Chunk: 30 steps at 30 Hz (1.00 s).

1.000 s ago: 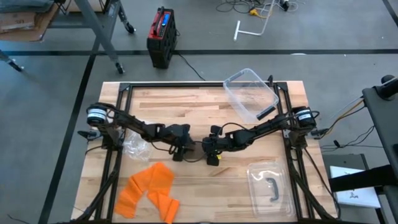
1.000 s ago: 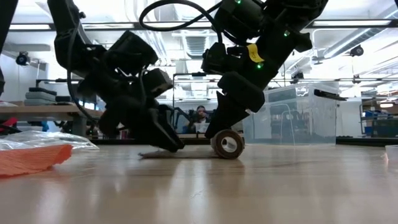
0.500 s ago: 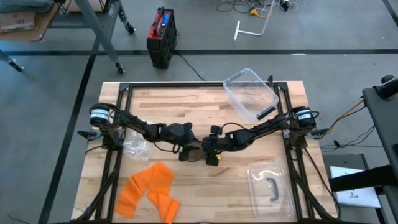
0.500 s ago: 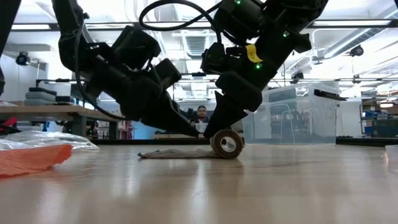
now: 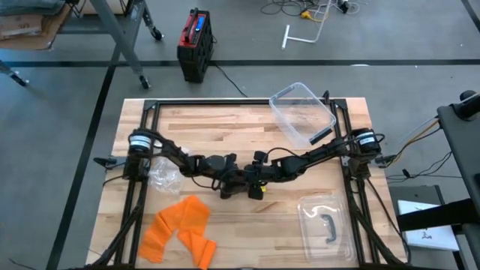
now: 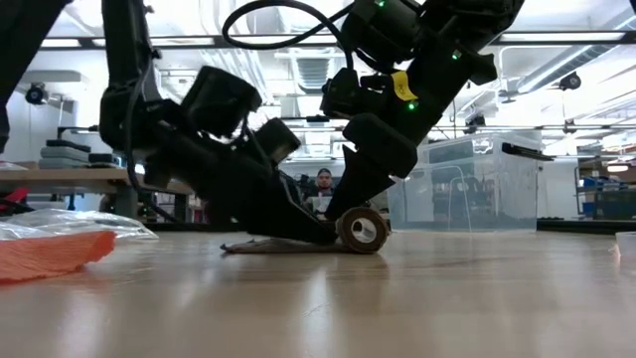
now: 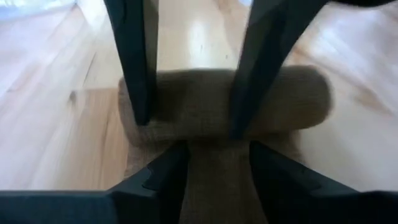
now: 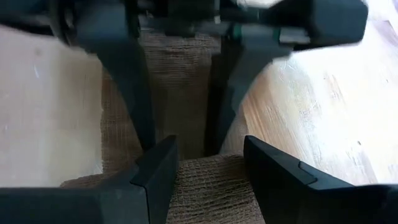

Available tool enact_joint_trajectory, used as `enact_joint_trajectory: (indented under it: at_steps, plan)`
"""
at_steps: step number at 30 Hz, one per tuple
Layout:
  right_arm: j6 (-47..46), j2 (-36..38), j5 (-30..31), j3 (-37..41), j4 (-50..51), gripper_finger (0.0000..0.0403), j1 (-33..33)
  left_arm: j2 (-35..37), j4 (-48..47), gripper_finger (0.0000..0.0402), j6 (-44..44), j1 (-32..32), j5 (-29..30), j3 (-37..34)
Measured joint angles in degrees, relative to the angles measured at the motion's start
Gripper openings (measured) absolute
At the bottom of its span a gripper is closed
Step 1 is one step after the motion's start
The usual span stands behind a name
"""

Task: Roll bandage
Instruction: Uncoil the brown bandage

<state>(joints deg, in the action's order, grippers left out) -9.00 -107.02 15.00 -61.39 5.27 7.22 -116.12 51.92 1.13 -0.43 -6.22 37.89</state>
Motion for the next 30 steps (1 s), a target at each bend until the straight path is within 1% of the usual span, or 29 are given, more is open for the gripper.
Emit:
enact_joint_trajectory:
  at_steps: [4, 8, 13, 17, 22, 26, 30]
  plan:
    - [-0.01, 0.00, 0.00, 0.00, 0.22, 0.0183, -0.02, -2.95, 0.70, 0.0164, -0.83, 0.02, 0.67, 2.96]
    - [-0.19, 0.00, 0.00, 0.00, 0.26, 0.0183, -0.02, -3.86, -0.29, 0.0159, -1.03, 0.03, 0.54, 4.10]
    - [0.02, 0.08, 0.00, 0.00, 2.24, 0.0183, 0.13, -3.62, -1.43, 0.0155, 0.21, 0.04, -0.24, 1.55]
    - [-0.15, 0.60, -0.04, 0.08, 5.72, 0.0183, 0.18, -3.32, 0.55, 0.0157, 1.15, 0.11, -0.37, -1.29]
    - [-0.59, 1.86, -0.20, 0.61, 10.48, 0.0183, 0.88, -2.77, 1.53, 0.0161, 1.40, 0.13, -0.42, -3.14]
    - [-1.17, 4.78, -0.89, 1.87, 14.47, 0.0183, 1.51, -2.60, 2.62, 0.0161, 1.40, 0.13, -0.42, -4.07]
    - [-2.59, 8.72, -1.57, 5.17, 15.74, 0.0183, 1.79, -2.60, 2.91, 0.0154, 1.38, 0.15, -0.42, -4.46]
